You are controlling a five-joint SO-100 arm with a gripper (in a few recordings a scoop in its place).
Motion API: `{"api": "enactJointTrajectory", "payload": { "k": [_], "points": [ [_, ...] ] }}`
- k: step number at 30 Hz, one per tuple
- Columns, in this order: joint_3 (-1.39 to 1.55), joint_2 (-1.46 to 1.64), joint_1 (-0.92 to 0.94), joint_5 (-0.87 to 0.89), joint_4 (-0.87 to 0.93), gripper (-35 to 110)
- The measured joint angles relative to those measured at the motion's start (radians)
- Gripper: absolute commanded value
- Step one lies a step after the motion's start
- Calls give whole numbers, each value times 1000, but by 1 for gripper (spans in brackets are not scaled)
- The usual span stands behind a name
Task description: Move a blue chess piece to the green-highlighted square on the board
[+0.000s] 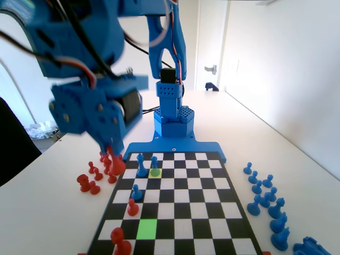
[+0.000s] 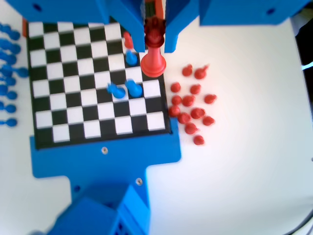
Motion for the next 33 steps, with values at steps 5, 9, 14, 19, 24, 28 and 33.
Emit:
{"api": "enactJointTrajectory", "payload": {
  "k": [5, 9, 14, 19, 24, 28, 33],
  "points": [
    [153, 138, 81, -74, -51, 1],
    [239, 192, 158, -126, -100, 1],
    [330, 232, 261, -166, -178, 1],
    [403, 233, 353, -176, -268, 1],
    [468, 233, 459, -210, -365, 1],
    [509, 233, 537, -222, -405, 1],
    [525, 230, 574, -207, -440, 1]
  ]
}}
